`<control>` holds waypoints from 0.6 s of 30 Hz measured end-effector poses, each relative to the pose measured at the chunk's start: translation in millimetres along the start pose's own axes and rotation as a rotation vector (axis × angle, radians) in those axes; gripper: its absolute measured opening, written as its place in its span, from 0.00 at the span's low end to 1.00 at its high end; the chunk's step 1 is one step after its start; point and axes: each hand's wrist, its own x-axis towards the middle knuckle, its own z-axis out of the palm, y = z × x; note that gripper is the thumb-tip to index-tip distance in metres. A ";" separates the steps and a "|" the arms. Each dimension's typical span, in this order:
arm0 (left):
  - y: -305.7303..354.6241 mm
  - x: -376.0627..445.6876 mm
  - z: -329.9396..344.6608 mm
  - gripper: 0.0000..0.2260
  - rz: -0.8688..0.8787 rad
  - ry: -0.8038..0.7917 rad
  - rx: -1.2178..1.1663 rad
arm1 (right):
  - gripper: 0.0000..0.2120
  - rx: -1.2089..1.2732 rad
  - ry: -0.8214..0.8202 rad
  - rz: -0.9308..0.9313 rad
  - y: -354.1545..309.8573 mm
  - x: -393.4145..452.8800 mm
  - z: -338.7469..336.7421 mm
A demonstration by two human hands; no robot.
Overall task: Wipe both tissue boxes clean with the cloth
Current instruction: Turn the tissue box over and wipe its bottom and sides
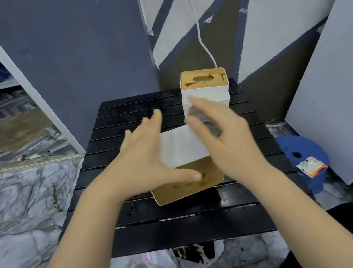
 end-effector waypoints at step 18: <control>-11.4 -10.0 37.0 0.42 0.050 0.327 -0.389 | 0.21 0.321 -0.022 0.312 7.9 -1.8 -18.7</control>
